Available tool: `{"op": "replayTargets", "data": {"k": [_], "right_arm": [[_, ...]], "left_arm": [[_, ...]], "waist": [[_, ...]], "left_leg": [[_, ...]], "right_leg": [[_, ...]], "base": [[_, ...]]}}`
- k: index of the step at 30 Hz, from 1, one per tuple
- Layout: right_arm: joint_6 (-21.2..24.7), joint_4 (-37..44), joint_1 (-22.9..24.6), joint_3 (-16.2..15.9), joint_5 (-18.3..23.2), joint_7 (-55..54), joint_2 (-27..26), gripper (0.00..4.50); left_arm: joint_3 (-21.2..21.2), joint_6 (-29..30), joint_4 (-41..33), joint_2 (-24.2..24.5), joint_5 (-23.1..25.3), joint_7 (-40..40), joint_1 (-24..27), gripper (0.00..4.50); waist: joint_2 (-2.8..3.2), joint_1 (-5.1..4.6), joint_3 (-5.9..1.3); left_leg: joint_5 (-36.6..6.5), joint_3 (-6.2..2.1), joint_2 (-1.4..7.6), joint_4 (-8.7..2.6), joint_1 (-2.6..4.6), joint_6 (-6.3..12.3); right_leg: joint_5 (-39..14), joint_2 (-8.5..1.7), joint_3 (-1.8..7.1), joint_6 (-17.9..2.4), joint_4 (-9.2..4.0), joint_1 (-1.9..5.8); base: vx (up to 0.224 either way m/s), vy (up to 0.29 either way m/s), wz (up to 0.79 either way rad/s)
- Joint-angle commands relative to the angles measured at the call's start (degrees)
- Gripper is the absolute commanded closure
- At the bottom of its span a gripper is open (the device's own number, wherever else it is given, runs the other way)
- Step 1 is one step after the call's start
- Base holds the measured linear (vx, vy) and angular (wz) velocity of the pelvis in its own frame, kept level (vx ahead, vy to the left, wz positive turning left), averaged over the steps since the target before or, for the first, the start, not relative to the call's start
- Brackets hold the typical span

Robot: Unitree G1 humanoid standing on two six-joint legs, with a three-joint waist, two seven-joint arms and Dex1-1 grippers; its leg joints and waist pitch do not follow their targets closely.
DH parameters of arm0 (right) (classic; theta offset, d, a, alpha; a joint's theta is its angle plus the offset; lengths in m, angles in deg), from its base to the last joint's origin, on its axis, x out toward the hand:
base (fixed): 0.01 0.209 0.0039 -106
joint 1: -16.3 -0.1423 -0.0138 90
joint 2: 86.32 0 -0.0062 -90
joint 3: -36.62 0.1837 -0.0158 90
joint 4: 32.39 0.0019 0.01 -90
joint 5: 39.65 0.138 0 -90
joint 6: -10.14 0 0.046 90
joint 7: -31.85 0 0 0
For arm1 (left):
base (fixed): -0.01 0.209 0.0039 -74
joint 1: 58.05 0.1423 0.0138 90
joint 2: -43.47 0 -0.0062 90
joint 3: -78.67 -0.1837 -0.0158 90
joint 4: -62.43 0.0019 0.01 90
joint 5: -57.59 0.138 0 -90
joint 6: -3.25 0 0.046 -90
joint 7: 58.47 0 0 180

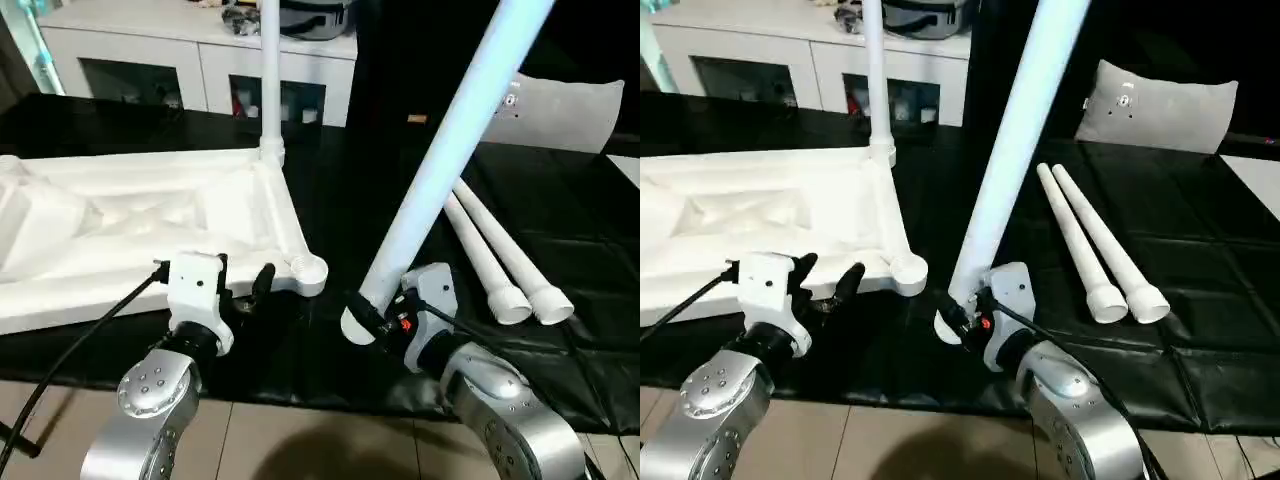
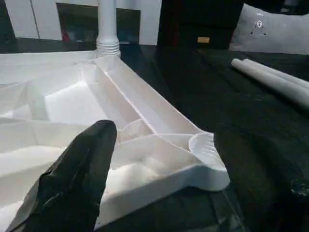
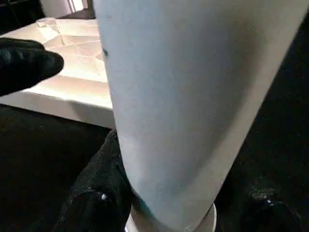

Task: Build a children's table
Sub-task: Pick table leg

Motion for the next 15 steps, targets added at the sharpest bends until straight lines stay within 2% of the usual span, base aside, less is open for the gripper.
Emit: {"op": "replayTargets", "data": {"k": [1,2,3,4,5,6,7,8,9,10,11,12,13,14,15], "right_arm": [[-0.8,0.28,-0.49,0.89,0.1,-0.11,0.13,2.59],[-0.87,0.18,-0.54,1.18,0.29,-0.18,0.06,2.59],[-0.74,0.17,-0.54,1.28,0.43,-0.22,-0.02,2.59],[-0.09,0.11,-0.67,1.83,1.29,-0.21,-0.39,2.59],[0.59,0.13,-0.8,1.84,1.34,-0.07,-0.37,2.59],[0.63,0.11,-0.88,1.72,1.14,0.05,-0.27,2.59],[0.44,0.07,-0.92,1.54,0.88,0.2,-0.18,2.59],[-0.07,0.13,-0.77,1.47,0.94,0.28,-0.45,2.59],[-0.08,0.14,-0.75,1.48,0.97,0.28,-0.48,2.59],[-0.12,0.16,-0.7,1.53,1.08,0.25,-0.6,2.59],[-0.56,0.3,-0.6,1.11,0.55,0.36,-0.31,2.59],[-0.72,0.38,-0.5,0.9,0.38,0.45,-0.2,2.59],[-0.81,0.48,-0.39,0.8,0.33,0.53,-0.16,2.59],[-0.81,0.57,-0.29,0.83,0.4,0.59,-0.21,2.59],[-0.78,0.61,-0.24,0.88,0.47,0.62,-0.24,2.59]], "left_arm": [[-0.07,0.59,-0.9,-0.02,-0.12,0.36,-0.06,0.8],[-0.11,0.58,-0.95,0.01,-0.12,0.37,-0.04,0.8],[-0.11,0.57,-0.94,0.01,-0.12,0.37,-0.05,0.8],[-0.12,0.51,-0.87,0.03,-0.05,0.37,-0.1,0.8],[-0.09,0.49,-0.85,0.03,0.0,0.37,-0.11,0.8],[-0.07,0.47,-0.87,0.04,0.03,0.38,-0.1,0.8],[-0.06,0.47,-0.91,0.04,0.05,0.39,-0.05,0.8],[-0.09,0.45,-1.05,0.08,0.1,0.41,0.13,0.8],[-0.09,0.45,-1.06,0.09,0.1,0.41,0.14,0.8],[-0.11,0.45,-1.1,0.1,0.12,0.41,0.2,0.8],[-0.2,0.42,-1.26,0.14,0.18,0.42,0.42,0.8],[-0.24,0.4,-1.35,0.14,0.21,0.42,0.54,0.8],[-0.3,0.42,-1.49,0.14,0.24,0.39,0.69,0.8],[-0.39,0.44,-1.68,0.14,0.29,0.34,0.88,0.8],[-0.48,0.35,-1.88,0.09,0.34,0.29,1.12,0.8]], "waist": [[0.83,0.11,-2.66],[0.81,0.19,-2.77],[0.76,0.39,-3.25],[0.64,0.47,-3.34],[1.09,-0.06,-2.87],[1.09,-0.06,-2.87],[0.81,0.0,-2.13],[-0.27,0.47,-1.76],[-0.75,1.83,-2.23],[-1.03,2.33,-2.21],[-1.61,3.97,-3.0],[-1.81,4.47,-3.41],[0.11,4.75,-4.75],[2.65,3.65,-4.81],[2.41,-1.06,-5.88]], "left_leg": [[-12.55,0.9,-0.96,-4.3,-0.04,4.01],[-11.27,0.89,-1.05,-4.27,-0.14,4.26],[-8.01,0.89,-1.55,-3.95,-0.31,4.85],[-6.66,0.87,-1.82,-3.81,-0.48,5.22],[-9.05,1.48,1.33,-5.1,5.6,0.2],[-9.05,1.48,1.33,-5.1,5.6,0.2],[-13.6,2.21,2.56,-5.56,7.64,-0.98],[-15.68,4.2,0.05,-4.66,6.53,-1.52],[-15.2,5.64,-3.45,-3.21,4.69,-3.03],[-14.29,5.4,-4.67,-2.53,3.28,-3.58],[-9.28,3.37,-5.99,-1.02,-1.83,-2.77],[-5.84,1.65,-6.52,0.27,-5.37,0.15],[-2.11,0.18,-5.94,0.85,-5.62,1.73],[8.99,-1.76,-3.25,-0.8,-1.59,3.97],[26.55,-8.99,4.35,-0.08,10.47,16.31]], "right_leg": [[-4.92,-1.42,0.36,-10.74,-4.53,2.48],[-3.36,-1.37,0.33,-10.76,-4.45,2.9],[1.91,-0.92,0.51,-10.27,-4.14,3.79],[4.77,-0.61,0.59,-9.82,-3.93,4.13],[5.3,1.73,0.61,-8.99,-1.3,-0.32],[5.3,1.73,0.61,-8.99,-1.3,-0.32],[1.46,0.57,-0.14,-10.2,-0.93,-2.26],[2.36,0.91,1.62,-11.53,-1.81,-0.33],[5.71,2.22,4.98,-12.05,-2.65,2.93],[8.04,2.87,6.57,-11.68,-2.94,4.44],[17.66,2.53,8.94,-9.16,-1.98,9.28],[25.7,1.51,8.94,-6.91,-1.85,11.69],[43.74,1.97,8.62,-3.23,-0.2,12.06],[47.41,5.91,2.35,2.48,4.45,7.28],[22.29,1.23,-2.02,4.05,8.2,-6.62]], "base": [[0.077,0.013,0.02],[0.081,0.01,0.03],[0.099,0.009,0.02],[0.099,0.009,0.02],[0.148,0.006,-0.03],[0.173,-0.041,-0.3],[0.173,-0.041,-0.3],[0.128,-0.018,-0.51],[0.146,0.018,-0.5],[0.146,0.018,-0.5],[0.178,0.013,-0.54],[0.108,0.051,-0.28],[0.108,0.051,-0.28],[0.074,0.044,-0.02],[0.18,-0.071,-0.04]]}}
